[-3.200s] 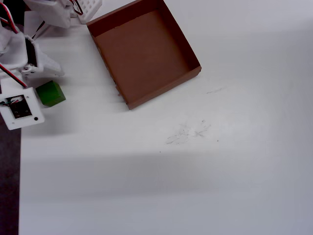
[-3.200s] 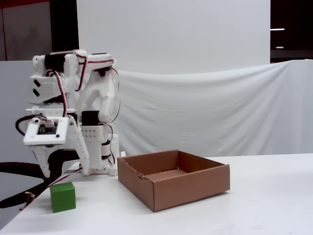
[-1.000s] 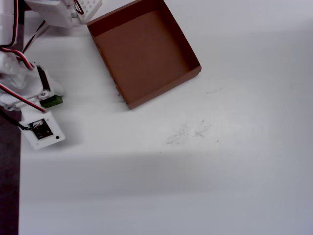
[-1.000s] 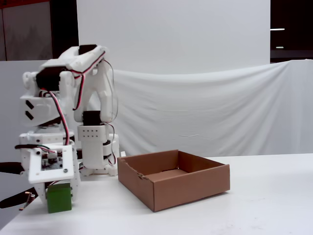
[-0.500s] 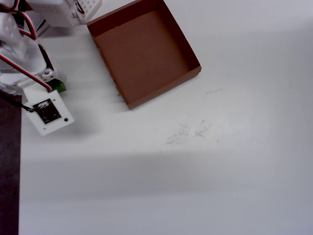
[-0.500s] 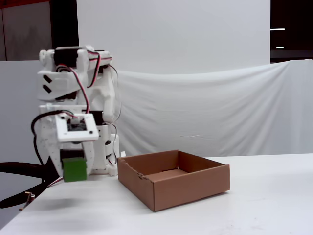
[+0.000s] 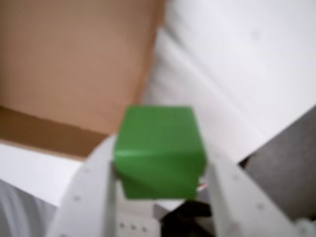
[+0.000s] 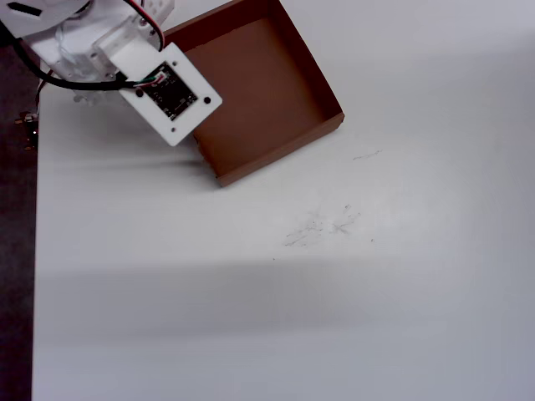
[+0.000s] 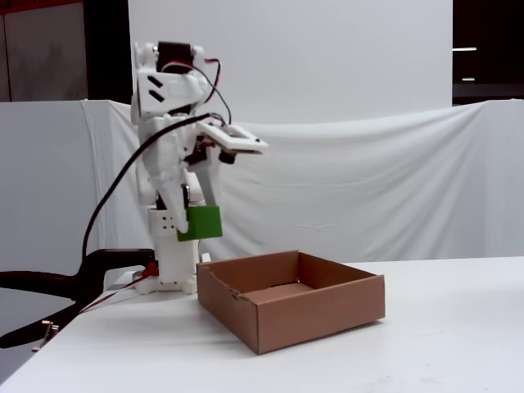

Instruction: Grasp a green cube and put it in a box.

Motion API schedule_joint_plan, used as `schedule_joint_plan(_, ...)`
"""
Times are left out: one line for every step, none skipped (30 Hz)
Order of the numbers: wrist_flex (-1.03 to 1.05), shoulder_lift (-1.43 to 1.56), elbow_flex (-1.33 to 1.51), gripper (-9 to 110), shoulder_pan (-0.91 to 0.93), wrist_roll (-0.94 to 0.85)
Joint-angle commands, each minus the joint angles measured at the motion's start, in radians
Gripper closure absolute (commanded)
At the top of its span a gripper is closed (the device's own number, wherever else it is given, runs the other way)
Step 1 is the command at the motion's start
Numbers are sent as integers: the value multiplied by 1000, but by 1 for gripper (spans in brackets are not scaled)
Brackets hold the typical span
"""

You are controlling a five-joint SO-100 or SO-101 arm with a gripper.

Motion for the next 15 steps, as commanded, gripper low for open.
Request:
schedule_joint_plan(8,12,-83,89,-92,28)
schedule_joint_plan(11,2,-91,89,-118,31)
schedule_joint_plan(12,-11,-92,89,-143,32)
schedule_joint_plan(6,-26,-91,89,-163,34)
schedule_joint_plan(0,-41,-87,89,-179,35)
schedule_joint_plan(-9,-60,-86,89,-195,38)
schedule_joint_plan(-20,-78,-83,89,-209,41)
schedule_joint_plan(-34,-98,-81,89,-219,48)
schedule_joint_plan(-49,-121,-80,90,-232,58)
schedule_joint_plan(-71,-147,-74,90,-242,72)
schedule_joint_plan(-95,-173,-66,90,-252,84)
schedule_joint_plan(-126,-196,-54,89,-264,103)
schedule_joint_plan(-153,-216,-41,89,-272,114)
schedule_joint_plan(-173,-232,-31,89,-275,115)
schedule_joint_plan(-190,-247,-21,89,-281,117)
